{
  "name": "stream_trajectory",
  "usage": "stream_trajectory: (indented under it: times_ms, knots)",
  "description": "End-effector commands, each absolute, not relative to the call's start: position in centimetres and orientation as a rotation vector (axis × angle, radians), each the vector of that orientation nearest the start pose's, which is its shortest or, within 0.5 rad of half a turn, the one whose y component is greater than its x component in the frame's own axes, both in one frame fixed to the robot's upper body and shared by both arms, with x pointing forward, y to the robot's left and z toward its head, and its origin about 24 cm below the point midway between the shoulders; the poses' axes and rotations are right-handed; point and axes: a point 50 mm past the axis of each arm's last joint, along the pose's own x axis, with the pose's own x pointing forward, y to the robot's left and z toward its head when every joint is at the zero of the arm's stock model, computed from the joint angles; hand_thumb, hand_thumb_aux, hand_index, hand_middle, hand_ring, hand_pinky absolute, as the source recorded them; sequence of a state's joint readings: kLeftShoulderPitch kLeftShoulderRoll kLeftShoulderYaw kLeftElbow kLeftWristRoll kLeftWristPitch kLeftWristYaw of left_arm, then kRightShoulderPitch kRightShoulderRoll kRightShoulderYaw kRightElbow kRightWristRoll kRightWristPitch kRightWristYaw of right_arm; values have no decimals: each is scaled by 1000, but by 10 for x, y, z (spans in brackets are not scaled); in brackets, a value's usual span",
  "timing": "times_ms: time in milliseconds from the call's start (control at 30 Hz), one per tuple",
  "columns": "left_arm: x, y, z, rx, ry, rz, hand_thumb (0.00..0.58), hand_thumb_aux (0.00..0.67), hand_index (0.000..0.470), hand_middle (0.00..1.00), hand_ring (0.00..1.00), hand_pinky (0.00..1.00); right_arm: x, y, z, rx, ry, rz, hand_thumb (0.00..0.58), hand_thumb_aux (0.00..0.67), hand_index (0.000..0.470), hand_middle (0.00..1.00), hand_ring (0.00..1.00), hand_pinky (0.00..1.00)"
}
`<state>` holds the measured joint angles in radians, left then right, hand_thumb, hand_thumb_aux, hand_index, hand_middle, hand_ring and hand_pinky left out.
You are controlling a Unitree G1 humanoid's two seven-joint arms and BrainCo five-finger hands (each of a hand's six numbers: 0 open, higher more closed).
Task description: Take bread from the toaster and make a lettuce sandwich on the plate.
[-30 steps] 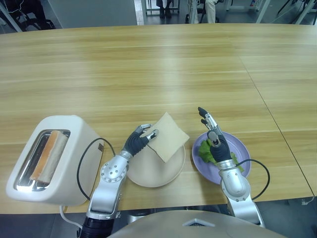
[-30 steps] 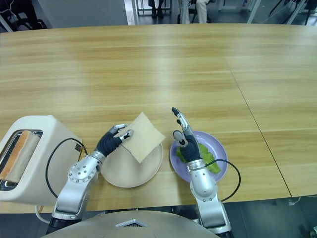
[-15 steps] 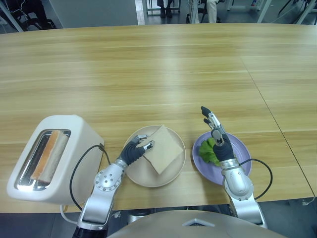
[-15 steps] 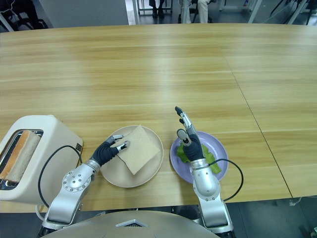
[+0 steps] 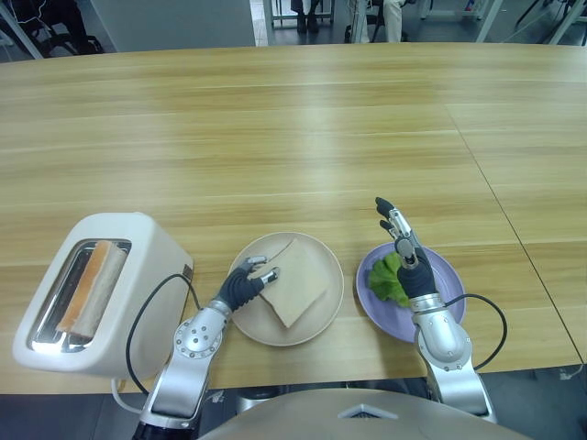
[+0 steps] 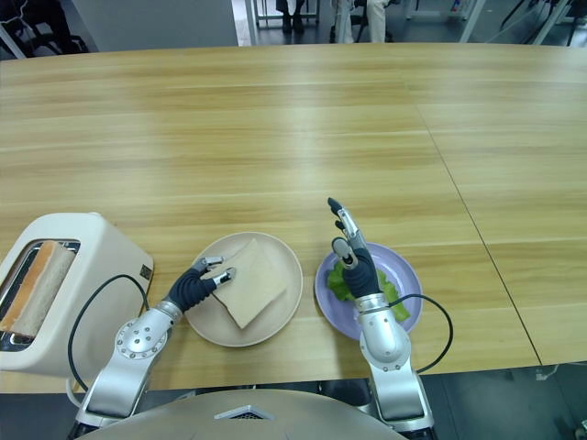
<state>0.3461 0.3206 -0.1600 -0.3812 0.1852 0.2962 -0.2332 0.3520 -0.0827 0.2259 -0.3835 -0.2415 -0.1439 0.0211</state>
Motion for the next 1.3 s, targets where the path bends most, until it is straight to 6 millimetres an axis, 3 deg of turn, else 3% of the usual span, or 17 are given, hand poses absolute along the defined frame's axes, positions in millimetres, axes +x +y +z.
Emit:
stream_trajectory:
  times_ms: [33, 100, 500, 700, 833, 933, 1200, 1300]
  knots:
    - [178, 171, 23, 528, 311, -319, 23, 13, 9, 0, 0, 0, 182, -122, 71, -242, -192, 173, 0, 0, 0, 0, 0, 0]
    - [178, 171, 22, 561, 307, -321, 0, 0, 0, 0, 0, 0, 182, -123, 71, -241, -191, 173, 0, 0, 0, 0, 0, 0]
    - [179, 178, 28, 740, 249, -286, 0, 0, 0, 0, 0, 0, 183, -123, 69, -233, -180, 175, 0, 0, 0, 0, 0, 0]
    - [179, 188, 61, 856, 150, -215, 0, 0, 0, 0, 0, 0, 183, -123, 69, -232, -177, 176, 0, 0, 0, 0, 0, 0]
    - [182, 187, 94, 829, 32, -143, 0, 0, 0, 0, 0, 0, 183, -125, 65, -266, -158, 171, 0, 0, 0, 0, 0, 0]
    - [188, 179, 108, 693, -53, -107, 0, 0, 0, 0, 0, 0, 187, -136, 59, -429, -109, 133, 0, 0, 0, 0, 0, 0]
    - [187, 164, 90, 552, -86, -24, 0, 0, 0, 0, 0, 0, 202, -189, 65, -1152, -160, 100, 0, 0, 0, 0, 0, 0]
    - [183, 159, 86, 526, -92, 3, 0, 0, 0, 0, 0, 0, 207, -206, 63, -1309, -133, 124, 0, 0, 0, 0, 0, 0]
